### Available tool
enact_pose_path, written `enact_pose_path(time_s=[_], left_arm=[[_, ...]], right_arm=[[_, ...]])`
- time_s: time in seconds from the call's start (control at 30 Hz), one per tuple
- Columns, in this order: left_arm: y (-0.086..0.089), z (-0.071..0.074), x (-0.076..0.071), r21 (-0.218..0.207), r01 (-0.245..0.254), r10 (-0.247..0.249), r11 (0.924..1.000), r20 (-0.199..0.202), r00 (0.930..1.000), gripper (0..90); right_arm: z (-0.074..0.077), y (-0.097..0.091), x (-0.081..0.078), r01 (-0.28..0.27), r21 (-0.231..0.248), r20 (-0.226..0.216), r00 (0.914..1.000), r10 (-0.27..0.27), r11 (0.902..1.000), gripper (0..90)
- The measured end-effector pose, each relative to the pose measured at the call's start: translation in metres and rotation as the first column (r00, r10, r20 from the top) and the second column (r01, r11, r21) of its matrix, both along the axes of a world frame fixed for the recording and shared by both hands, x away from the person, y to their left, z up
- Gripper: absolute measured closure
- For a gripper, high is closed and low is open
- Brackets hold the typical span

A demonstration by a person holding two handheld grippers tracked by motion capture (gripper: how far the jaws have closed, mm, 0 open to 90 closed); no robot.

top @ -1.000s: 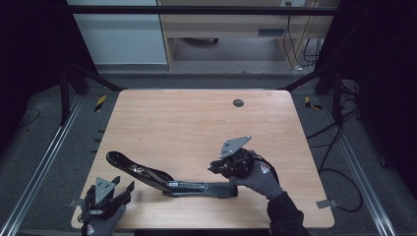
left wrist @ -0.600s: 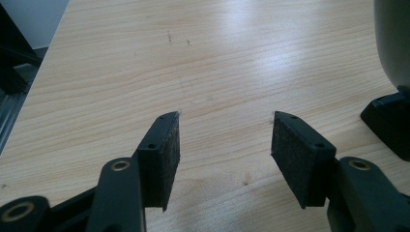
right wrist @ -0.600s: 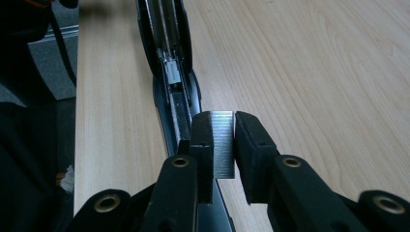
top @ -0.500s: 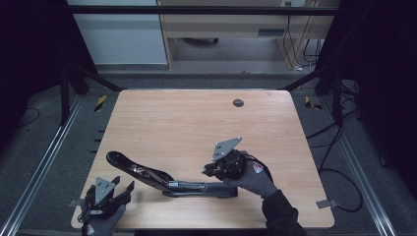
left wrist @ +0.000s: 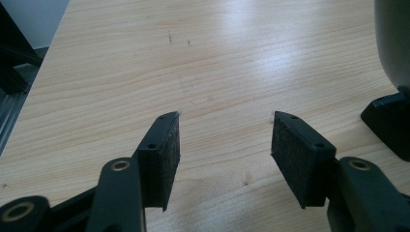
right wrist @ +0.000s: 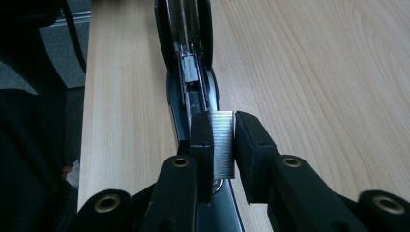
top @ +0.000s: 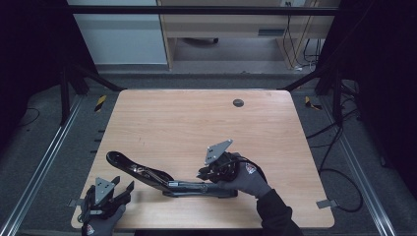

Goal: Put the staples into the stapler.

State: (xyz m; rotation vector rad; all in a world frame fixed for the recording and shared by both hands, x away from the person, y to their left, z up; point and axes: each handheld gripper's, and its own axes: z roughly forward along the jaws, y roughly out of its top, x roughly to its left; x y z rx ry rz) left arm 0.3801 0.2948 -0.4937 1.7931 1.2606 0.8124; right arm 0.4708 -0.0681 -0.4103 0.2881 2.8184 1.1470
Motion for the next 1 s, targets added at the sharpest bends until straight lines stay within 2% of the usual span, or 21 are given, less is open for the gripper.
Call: enact_pose_path(time_s=[0.47,1.0], left_arm=[[0.0,0.0,0.0,-0.001,0.001,-0.001,1.0,0.0,1.0,43.3],[0.001,0.0,0.0,-0.004,0.0,0.0,1.0,0.003,1.0,43.3]], right_arm=[[-0.008,0.009,-0.001,-0.034,-0.016,-0.009,0.9994,0.033,0.9993,78.2],[-0.019,0.014,-0.001,-0.044,-0.044,-0.032,0.9986,0.043,0.9981,78.3]])
